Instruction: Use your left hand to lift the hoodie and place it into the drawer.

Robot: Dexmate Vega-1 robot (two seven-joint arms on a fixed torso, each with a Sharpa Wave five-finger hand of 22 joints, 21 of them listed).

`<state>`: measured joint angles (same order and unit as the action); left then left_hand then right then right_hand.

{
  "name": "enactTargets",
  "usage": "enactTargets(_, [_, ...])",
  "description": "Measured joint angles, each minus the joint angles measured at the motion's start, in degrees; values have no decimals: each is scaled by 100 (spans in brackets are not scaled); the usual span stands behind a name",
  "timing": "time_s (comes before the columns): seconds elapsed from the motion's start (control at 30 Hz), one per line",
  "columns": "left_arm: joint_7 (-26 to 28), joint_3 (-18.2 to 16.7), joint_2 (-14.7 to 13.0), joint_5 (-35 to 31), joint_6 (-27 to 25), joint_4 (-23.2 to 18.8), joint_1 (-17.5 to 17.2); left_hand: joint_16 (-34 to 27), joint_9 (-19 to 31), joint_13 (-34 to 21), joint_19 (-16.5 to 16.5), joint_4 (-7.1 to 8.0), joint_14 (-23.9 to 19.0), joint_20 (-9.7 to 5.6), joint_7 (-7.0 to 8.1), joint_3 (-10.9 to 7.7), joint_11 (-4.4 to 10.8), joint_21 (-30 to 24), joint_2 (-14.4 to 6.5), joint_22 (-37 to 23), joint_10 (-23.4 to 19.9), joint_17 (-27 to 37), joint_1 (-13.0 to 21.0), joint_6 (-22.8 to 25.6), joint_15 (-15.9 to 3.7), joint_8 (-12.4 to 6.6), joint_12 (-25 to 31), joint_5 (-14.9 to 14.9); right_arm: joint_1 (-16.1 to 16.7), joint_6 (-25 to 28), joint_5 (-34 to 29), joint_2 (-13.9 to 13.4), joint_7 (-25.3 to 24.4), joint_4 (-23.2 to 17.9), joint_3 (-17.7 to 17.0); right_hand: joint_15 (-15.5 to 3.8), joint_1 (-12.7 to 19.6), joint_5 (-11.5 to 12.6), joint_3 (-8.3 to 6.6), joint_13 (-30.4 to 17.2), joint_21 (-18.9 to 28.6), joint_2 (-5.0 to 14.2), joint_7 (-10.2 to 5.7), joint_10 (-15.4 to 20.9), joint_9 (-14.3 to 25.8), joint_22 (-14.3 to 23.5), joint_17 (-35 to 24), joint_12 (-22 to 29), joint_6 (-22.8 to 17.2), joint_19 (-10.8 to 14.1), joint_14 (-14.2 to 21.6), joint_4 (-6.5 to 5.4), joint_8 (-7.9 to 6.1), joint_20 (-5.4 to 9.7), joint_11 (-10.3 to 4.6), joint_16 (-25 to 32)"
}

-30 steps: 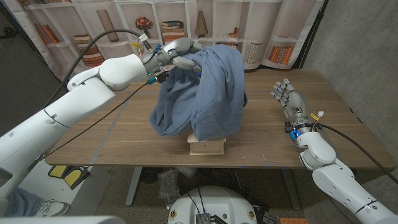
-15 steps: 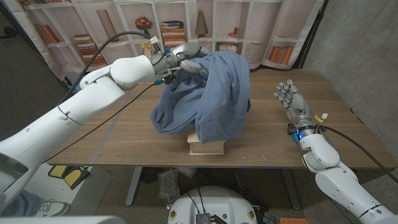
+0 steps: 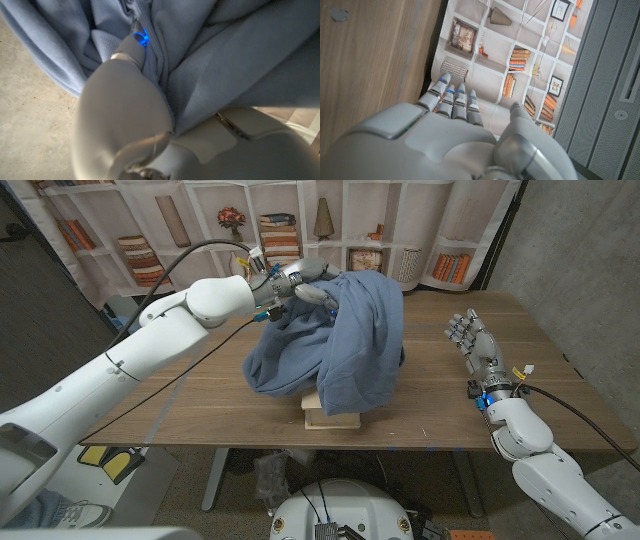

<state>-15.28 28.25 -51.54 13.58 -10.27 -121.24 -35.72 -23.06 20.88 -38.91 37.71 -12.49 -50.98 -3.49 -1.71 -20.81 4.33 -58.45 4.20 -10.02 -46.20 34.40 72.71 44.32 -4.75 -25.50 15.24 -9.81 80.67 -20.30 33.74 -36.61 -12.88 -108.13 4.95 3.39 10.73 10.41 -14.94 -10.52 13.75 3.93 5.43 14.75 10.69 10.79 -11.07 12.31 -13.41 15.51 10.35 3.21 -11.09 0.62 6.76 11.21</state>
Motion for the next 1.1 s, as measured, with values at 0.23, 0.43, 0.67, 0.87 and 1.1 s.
enactTargets(0.23, [-45, 120, 73, -49, 22, 72, 39, 3, 1, 18, 0, -24, 0, 0, 0, -24, -1, 9, 0, 0, 1, -1, 0, 0, 0, 1, -20, 8, 46, -34, 23, -1, 35, -7, -58, 0, 0, 0, 0, 0, 0, 0, 0, 0, 0, 0, 0, 0, 0, 0, 0, 0, 0, 0, 0, 0])
enactTargets(0.43, [-126, 246, 127, -143, -43, 114, 112, 47, 1, 18, -51, -24, 0, -8, -1, -24, -2, 11, 0, 0, 1, -2, 0, -1, 0, 21, -27, 15, 59, -68, 40, 10, 78, 22, -98, 0, 0, 0, 0, 0, 0, 0, 0, 0, 0, 0, 1, 0, 0, 0, -1, 0, 0, 0, 0, 0])
enactTargets(0.67, [-179, 339, 147, -214, -135, 115, 129, 81, 0, 41, -62, -24, 0, 3, -1, -24, -2, 11, 0, 1, 1, -4, 0, -2, 0, 23, -27, 17, 63, -85, 65, 11, 130, 53, -137, 0, 0, 0, 0, 0, 0, 0, 0, 0, 0, 0, 1, 0, 0, 0, -1, 0, 0, 0, 0, 0])
enactTargets(0.87, [-196, 389, 144, -248, -195, 88, 98, 99, -1, 47, -72, -48, 10, 12, -1, -49, -3, 12, 0, 1, 1, -5, 0, -3, -10, 44, -66, 5, 63, -103, 79, 12, 176, 76, -151, 0, 0, 0, 0, 0, 0, 0, 0, 0, 0, 0, 1, 0, 0, 0, -1, 0, 0, 0, 0, 0])
enactTargets(1.1, [-221, 459, 140, -307, -243, 58, 69, 130, -3, 47, -72, -49, 10, 12, -2, -50, -4, 18, -1, 3, 1, -10, 0, -4, -10, 45, -66, 5, 74, -138, 91, 11, 224, 96, -181, 0, 0, 0, 0, 0, -22, 0, 0, 0, 0, 0, 1, 0, 0, -1, -1, 0, 0, -1, 0, 0])
